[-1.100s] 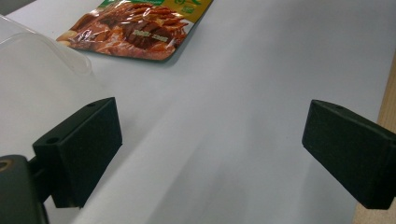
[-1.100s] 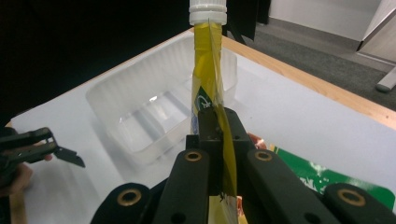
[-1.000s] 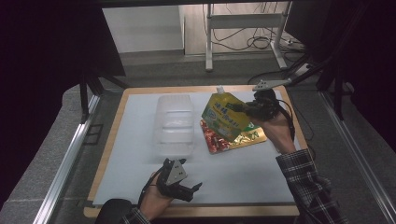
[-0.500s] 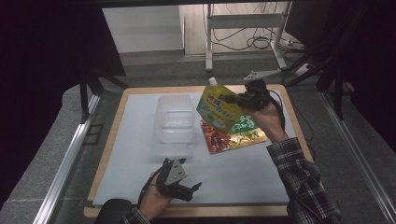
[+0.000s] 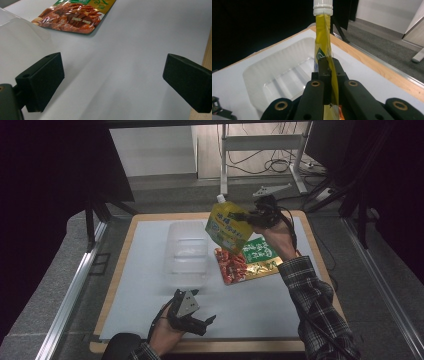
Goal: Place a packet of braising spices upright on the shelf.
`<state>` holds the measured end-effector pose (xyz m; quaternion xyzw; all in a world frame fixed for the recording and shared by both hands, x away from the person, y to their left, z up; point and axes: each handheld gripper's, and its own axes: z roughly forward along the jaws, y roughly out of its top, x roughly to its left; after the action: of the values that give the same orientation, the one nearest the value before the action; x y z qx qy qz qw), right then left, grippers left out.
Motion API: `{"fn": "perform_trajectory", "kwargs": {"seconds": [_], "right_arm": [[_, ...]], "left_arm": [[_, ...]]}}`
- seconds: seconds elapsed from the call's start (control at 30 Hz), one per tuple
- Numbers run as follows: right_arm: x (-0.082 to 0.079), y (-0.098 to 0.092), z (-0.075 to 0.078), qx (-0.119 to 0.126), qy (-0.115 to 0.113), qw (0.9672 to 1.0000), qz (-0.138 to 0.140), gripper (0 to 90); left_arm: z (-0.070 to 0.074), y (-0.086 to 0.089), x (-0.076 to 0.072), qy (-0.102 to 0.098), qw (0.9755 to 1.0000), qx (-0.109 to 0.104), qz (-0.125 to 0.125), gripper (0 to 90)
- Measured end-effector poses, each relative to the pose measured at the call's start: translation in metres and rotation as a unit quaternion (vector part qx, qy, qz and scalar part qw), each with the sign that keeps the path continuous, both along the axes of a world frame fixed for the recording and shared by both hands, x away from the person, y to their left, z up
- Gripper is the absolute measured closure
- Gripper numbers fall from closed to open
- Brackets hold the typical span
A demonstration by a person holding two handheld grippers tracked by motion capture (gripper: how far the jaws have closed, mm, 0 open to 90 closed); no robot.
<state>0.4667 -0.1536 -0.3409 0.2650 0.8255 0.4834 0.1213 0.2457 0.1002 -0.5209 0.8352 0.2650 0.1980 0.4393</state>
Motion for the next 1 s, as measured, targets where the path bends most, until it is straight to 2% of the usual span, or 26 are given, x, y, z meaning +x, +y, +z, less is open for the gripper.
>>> {"fn": "perform_trajectory", "kwargs": {"seconds": [0.2,0.53,0.77,1.0], "right_arm": [[0.010,0.010,0.002,-0.006,-0.005,1.0000,0.002,88.7],[0.026,0.032,0.007,0.000,-0.015,0.9998,0.013,88.7],[0.033,0.047,0.006,-0.003,-0.015,0.9996,0.022,88.7],[0.042,0.063,0.004,0.004,-0.012,0.9995,0.027,88.7]], "left_arm": [[0.000,0.001,0.000,0.002,1.0000,-0.005,0.000,2.7],[0.000,-0.002,-0.001,0.002,1.0000,-0.003,-0.005,2.6],[0.000,-0.001,-0.001,0.003,1.0000,-0.004,-0.007,2.6],[0.000,-0.001,-0.001,0.004,0.9999,-0.005,-0.008,2.6]]}}
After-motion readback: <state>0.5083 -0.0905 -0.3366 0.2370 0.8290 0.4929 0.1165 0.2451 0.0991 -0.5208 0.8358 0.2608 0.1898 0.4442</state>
